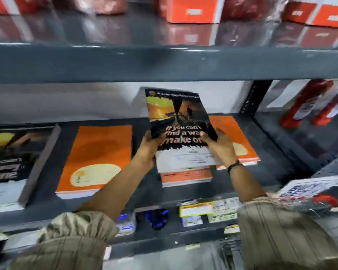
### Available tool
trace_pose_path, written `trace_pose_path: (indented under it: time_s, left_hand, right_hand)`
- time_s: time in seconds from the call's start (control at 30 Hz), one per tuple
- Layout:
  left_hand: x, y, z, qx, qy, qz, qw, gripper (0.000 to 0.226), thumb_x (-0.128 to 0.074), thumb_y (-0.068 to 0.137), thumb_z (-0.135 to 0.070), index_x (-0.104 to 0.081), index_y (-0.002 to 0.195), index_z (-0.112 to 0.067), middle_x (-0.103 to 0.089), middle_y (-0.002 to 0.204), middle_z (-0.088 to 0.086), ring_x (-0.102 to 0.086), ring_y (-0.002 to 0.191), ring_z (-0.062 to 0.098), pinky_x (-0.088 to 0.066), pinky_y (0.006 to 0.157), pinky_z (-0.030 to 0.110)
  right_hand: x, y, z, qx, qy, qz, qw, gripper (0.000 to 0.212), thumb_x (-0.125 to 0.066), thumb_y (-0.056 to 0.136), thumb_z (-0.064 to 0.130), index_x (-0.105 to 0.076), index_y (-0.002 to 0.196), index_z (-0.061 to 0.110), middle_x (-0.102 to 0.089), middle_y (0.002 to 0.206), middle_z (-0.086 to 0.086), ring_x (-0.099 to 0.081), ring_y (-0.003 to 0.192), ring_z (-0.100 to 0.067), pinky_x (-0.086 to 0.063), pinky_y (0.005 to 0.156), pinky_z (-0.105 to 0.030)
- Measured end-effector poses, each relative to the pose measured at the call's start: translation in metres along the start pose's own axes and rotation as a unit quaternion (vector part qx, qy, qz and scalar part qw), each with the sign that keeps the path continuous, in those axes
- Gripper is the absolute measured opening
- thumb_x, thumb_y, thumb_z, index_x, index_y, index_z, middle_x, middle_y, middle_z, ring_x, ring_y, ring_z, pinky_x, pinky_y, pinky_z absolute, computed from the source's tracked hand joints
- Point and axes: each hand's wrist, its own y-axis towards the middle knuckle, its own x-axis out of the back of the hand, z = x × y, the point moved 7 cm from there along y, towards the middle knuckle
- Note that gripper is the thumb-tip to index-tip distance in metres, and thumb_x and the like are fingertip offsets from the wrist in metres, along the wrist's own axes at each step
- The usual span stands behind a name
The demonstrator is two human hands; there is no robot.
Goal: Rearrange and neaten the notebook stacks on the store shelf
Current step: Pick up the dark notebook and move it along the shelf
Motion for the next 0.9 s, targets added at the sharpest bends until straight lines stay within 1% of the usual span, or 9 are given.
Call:
trace_pose_path:
  time_s: [0.1, 0.17, 0.27, 0.37, 0.47, 0.6, 0.73, 0.83, 0.9]
  left_hand:
    - [0.106, -0.018, -0.056, -0.013, 0.033, -0.053, 0.998, 0.037, -0.049, 0.089, 0.004, -0.05, 0.125, -0.006, -0.073, 0.073, 0.0, -0.068, 0.051, 0.005, -0.055, 0.048, 0.018]
    - [0.191, -0.031, -0.09, -0.004, 0.081, -0.118, 0.99, 0.038, -0.054, 0.088, 0.001, -0.05, 0.126, 0.0, -0.072, 0.08, 0.008, -0.067, 0.05, 0.009, -0.056, 0.048, 0.019]
    - [0.3, -0.055, -0.139, -0.034, 0.198, -0.198, 0.959, 0.039, -0.056, 0.087, 0.001, -0.049, 0.125, 0.006, -0.063, 0.114, 0.024, -0.065, 0.077, 0.018, -0.054, 0.073, 0.029]
    - [0.394, -0.079, -0.177, -0.081, 0.294, -0.262, 0.916, 0.038, -0.053, 0.086, 0.008, -0.047, 0.123, 0.014, -0.052, 0.11, 0.014, -0.062, 0.056, -0.008, -0.049, 0.055, 0.003]
    - [0.459, -0.091, -0.186, -0.067, 0.376, -0.3, 0.874, 0.038, -0.058, 0.083, 0.007, -0.05, 0.119, 0.015, -0.053, 0.104, 0.013, -0.059, 0.083, 0.017, -0.051, 0.064, 0.013]
    - [0.5, -0.095, -0.176, -0.008, 0.466, -0.327, 0.822, 0.031, -0.068, 0.08, -0.006, -0.06, 0.104, 0.012, -0.061, 0.09, 0.024, -0.057, 0.087, 0.028, -0.041, 0.071, 0.037]
    - [0.494, -0.103, -0.176, 0.053, 0.628, -0.36, 0.688, 0.041, -0.064, 0.081, -0.033, -0.062, 0.112, -0.007, -0.056, 0.115, 0.03, -0.049, 0.115, 0.042, -0.044, 0.091, 0.047]
    - [0.45, -0.097, -0.186, -0.026, 0.654, -0.4, 0.641, 0.04, -0.057, 0.085, -0.028, -0.058, 0.121, -0.012, -0.051, 0.123, 0.025, -0.045, 0.117, 0.043, -0.042, 0.094, 0.052]
    - [0.406, -0.078, -0.188, -0.101, 0.647, -0.387, 0.649, 0.033, -0.055, 0.087, -0.028, -0.061, 0.114, -0.011, -0.056, 0.119, 0.023, -0.049, 0.113, 0.041, -0.045, 0.091, 0.05]
  right_hand:
    - [-0.087, -0.021, 0.059, -0.004, 0.133, 0.057, 0.989, 0.043, -0.067, 0.085, 0.026, -0.059, 0.116, -0.003, -0.06, 0.102, -0.008, -0.056, 0.096, -0.022, -0.048, 0.091, -0.041]
    - [-0.157, -0.039, 0.1, 0.001, 0.166, 0.11, 0.98, 0.042, -0.064, 0.087, 0.019, -0.055, 0.121, -0.004, -0.055, 0.104, -0.006, -0.054, 0.095, -0.019, -0.047, 0.091, -0.039]
    - [-0.254, -0.071, 0.155, 0.023, 0.181, 0.181, 0.966, 0.035, -0.062, 0.088, 0.008, -0.057, 0.119, -0.008, -0.064, 0.114, -0.02, -0.063, 0.098, -0.03, -0.047, 0.082, -0.039]
    - [-0.336, -0.109, 0.202, 0.018, 0.176, 0.243, 0.954, 0.035, -0.063, 0.087, 0.005, -0.057, 0.119, -0.008, -0.063, 0.122, -0.026, -0.061, 0.103, -0.027, -0.045, 0.069, -0.026]
    - [-0.394, -0.127, 0.232, 0.028, 0.125, 0.283, 0.95, 0.032, -0.066, 0.085, 0.008, -0.063, 0.112, -0.007, -0.066, 0.116, -0.026, -0.064, 0.104, -0.031, -0.048, 0.075, -0.031]
    - [-0.432, -0.137, 0.241, 0.05, 0.004, 0.296, 0.954, 0.027, -0.072, 0.08, 0.016, -0.065, 0.098, -0.002, -0.061, 0.092, -0.017, -0.059, 0.086, -0.022, -0.056, 0.075, -0.036]
    - [-0.429, -0.137, 0.233, 0.044, 0.026, 0.298, 0.953, 0.016, -0.069, 0.081, 0.016, -0.064, 0.093, 0.007, -0.067, 0.106, -0.019, -0.063, 0.107, -0.035, -0.053, 0.095, -0.047]
    - [-0.394, -0.119, 0.233, 0.063, 0.056, 0.259, 0.962, 0.03, -0.063, 0.085, 0.016, -0.064, 0.108, -0.003, -0.065, 0.116, -0.027, -0.061, 0.11, -0.041, -0.05, 0.097, -0.052]
    - [-0.353, -0.1, 0.232, 0.097, 0.064, 0.191, 0.975, 0.032, -0.063, 0.086, 0.014, -0.065, 0.112, -0.003, -0.067, 0.117, -0.024, -0.061, 0.113, -0.036, -0.046, 0.102, -0.044]
